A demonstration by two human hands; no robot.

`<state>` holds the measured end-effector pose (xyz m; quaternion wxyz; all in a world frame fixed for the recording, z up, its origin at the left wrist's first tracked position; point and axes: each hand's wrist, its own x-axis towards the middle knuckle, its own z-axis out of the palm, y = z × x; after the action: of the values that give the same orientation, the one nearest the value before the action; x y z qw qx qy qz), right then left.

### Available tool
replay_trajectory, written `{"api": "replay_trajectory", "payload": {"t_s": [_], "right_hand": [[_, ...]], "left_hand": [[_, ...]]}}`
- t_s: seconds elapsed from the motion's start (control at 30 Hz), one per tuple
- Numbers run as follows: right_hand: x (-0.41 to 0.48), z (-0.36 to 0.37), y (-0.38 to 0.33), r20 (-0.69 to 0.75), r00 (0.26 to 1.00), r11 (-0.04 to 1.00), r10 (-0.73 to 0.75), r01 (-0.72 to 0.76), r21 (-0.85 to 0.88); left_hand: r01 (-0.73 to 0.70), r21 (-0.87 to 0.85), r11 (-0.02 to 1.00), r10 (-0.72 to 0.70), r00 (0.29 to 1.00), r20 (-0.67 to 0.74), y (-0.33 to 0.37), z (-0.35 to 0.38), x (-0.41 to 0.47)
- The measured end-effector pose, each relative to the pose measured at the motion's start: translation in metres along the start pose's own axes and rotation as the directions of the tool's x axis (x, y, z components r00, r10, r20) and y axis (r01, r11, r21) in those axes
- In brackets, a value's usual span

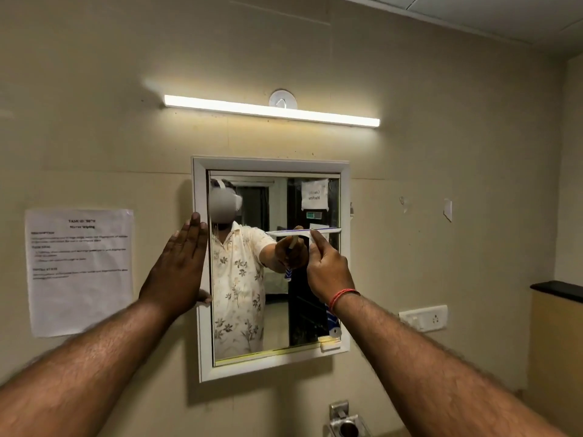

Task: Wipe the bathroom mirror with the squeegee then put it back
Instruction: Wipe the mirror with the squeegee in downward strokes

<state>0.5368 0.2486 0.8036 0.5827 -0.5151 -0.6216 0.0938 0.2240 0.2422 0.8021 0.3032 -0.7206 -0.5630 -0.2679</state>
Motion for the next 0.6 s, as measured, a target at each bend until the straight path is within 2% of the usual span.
{"api": "replay_trajectory", "payload": {"t_s": [0.23, 0.6], "right_hand": [[-0.049, 0.018, 0.046, 0.044, 0.997, 0.998, 0.065, -0.064, -0.008], [-0.115, 0.049, 0.119, 0.049, 0.979, 0.977, 0.2, -0.195, -0.092]], "left_hand": [[-0.032, -0.007, 0.999, 0.032, 0.998, 0.06, -0.004, 0.044, -0.059], [0.023, -0.059, 0.998, -0.012, 0.985, 0.175, 0.019, 0.093, -0.111]]}}
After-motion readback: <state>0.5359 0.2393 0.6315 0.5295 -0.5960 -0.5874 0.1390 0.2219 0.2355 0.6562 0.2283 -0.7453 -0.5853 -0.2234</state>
